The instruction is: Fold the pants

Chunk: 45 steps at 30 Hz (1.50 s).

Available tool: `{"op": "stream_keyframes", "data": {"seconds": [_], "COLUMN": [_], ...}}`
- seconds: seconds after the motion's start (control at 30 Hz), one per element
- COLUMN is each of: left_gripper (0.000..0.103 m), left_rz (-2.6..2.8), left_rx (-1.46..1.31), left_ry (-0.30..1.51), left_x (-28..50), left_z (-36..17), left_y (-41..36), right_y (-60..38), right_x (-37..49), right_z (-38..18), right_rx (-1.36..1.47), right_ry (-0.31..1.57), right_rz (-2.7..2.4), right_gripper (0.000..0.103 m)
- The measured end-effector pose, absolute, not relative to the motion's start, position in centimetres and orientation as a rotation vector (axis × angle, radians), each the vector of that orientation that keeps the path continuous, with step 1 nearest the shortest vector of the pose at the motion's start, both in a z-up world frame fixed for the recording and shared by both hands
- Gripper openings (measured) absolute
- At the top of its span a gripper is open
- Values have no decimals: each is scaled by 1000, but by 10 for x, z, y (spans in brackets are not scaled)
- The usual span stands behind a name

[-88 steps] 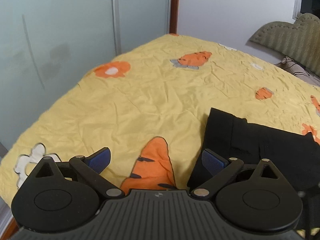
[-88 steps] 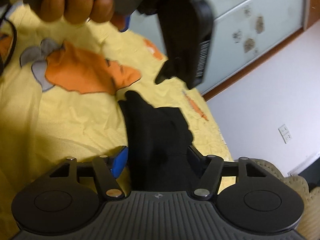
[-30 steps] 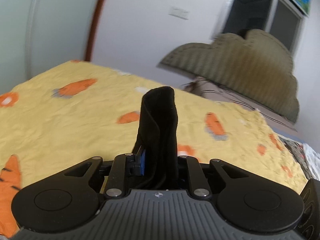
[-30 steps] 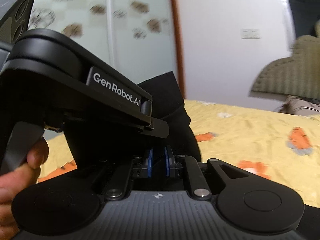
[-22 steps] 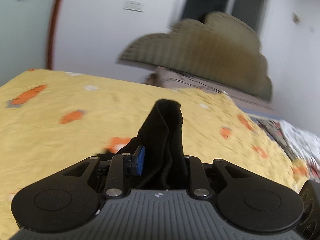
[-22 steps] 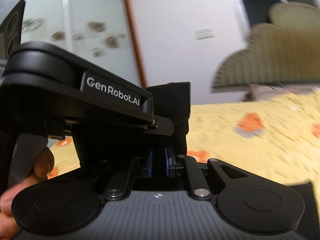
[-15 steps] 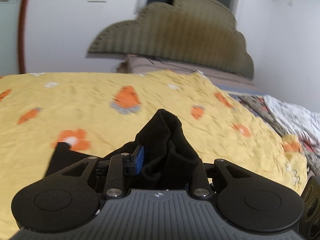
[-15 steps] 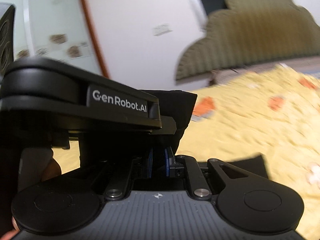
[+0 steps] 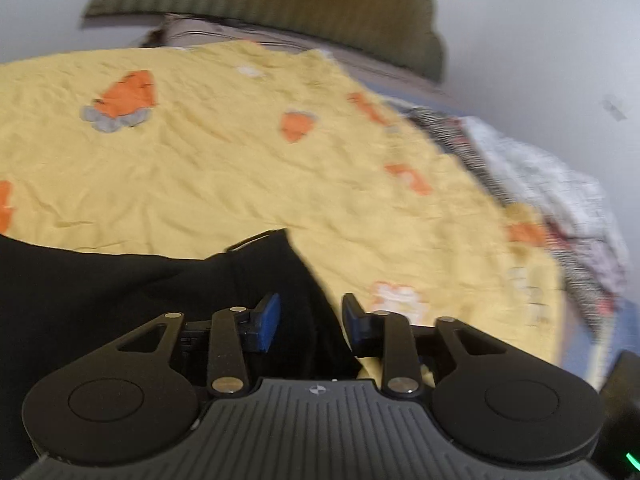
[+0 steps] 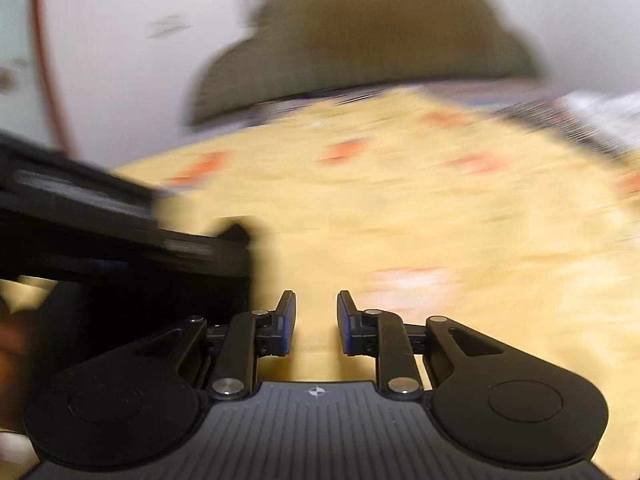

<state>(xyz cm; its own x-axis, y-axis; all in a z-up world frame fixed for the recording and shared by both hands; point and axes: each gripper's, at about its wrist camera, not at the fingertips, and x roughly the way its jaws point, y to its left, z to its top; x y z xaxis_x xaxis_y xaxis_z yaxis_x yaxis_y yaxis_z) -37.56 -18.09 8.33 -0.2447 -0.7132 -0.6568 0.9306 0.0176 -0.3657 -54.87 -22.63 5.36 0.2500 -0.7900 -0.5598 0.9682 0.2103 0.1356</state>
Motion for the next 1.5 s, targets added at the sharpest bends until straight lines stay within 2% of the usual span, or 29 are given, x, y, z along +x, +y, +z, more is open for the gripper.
{"op": "stream_keyframes", "data": {"seconds": [0.03,0.1,0.13,0.2,0.23,0.27,0.43,0.47,0.5,0.53,0.57,0.67,0.73,0.83,0.97,1.1,1.2,1.27,1.4,1.5], "left_gripper": [61,75,77,77,77,77,78,78,78,79,79,81,86,86,86,87,85,83,94,92], "left_rz": [-1597,-1534,-1489,-1401,-1366,-1329,-1201,-1202,-1204,-1206,-1205,-1194,-1187,-1207,-1242,-1288,-1308,-1295,-1350,-1360], "left_rx": [313,320,332,380,418,456,560,564,573,584,595,597,594,606,590,587,650,681,638,689], "left_ry": [897,839,807,755,735,710,595,585,576,567,558,522,512,538,547,578,550,516,407,442], "left_x": [-368,-349,-340,-319,-310,-302,-283,-283,-284,-286,-286,-288,-290,-291,-292,-302,-319,-326,-340,-348], "left_z": [89,99,103,109,110,109,92,88,85,82,79,74,70,63,67,67,57,56,64,54], "left_y": [-177,-166,-162,-156,-156,-156,-160,-160,-162,-163,-162,-164,-168,-175,-168,-169,-177,-176,-163,-180], "right_y": [-224,-221,-222,-231,-235,-244,-273,-280,-288,-279,-278,-273,-279,-279,-225,-191,-195,-196,-173,-178], "right_x": [-558,-572,-574,-562,-550,-541,-503,-504,-499,-508,-507,-509,-508,-515,-526,-499,-495,-509,-509,-498], "right_z": [57,66,70,75,76,76,54,49,46,41,41,48,45,42,69,58,34,42,60,41], "right_rx": [512,554,582,617,631,644,679,705,741,751,741,636,593,608,461,410,320,365,341,355], "right_ry": [389,300,264,221,202,198,259,259,262,258,268,322,373,383,383,514,636,614,549,617], "right_rz": [-1318,-1312,-1268,-1156,-1103,-1062,-1010,-994,-977,-960,-957,-1062,-1116,-1174,-1170,-915,-1069,-1151,-1069,-1039], "right_gripper": [22,22,24,38,49,52,52,51,44,22,15,8,6,7,8,9,10,13,13,13]}}
